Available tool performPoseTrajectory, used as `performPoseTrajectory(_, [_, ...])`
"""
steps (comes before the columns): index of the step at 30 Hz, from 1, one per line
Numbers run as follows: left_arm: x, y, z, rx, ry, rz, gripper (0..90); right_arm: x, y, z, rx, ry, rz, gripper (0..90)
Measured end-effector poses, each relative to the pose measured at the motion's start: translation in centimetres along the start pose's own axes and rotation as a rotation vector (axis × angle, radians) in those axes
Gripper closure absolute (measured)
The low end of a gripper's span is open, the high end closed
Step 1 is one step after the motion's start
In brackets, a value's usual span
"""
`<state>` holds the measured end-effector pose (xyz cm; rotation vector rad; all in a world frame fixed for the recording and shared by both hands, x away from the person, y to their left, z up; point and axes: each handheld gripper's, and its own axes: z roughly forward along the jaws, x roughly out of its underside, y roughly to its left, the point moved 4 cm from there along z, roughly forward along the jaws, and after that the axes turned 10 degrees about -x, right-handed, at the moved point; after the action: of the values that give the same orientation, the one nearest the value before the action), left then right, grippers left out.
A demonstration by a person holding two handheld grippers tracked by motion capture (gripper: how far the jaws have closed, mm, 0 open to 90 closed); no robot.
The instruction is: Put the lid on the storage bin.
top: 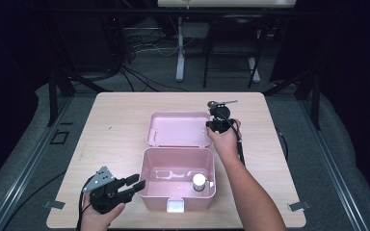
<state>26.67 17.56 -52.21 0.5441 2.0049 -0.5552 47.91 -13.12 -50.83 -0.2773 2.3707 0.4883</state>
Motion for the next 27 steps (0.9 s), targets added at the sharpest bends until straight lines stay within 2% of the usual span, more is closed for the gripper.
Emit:
performPoseTrajectory(20, [0.0,0.0,0.0,-0.001,-0.006,-0.003,63.0,-0.3,0.2,-0.7,-0.006,-0.042,-0.009,82.2])
performPoseTrajectory(22, [0.0,0.0,0.0,-0.001,-0.006,-0.003,63.0,-0.4,0.2,-0.9,-0.011,-0.036,0.002,82.3])
performPoseTrajectory(27, [0.0,0.0,0.0,-0.001,-0.006,-0.003,63.0,-0.8,0.4,-1.2,-0.001,-0.041,-0.011,83.1])
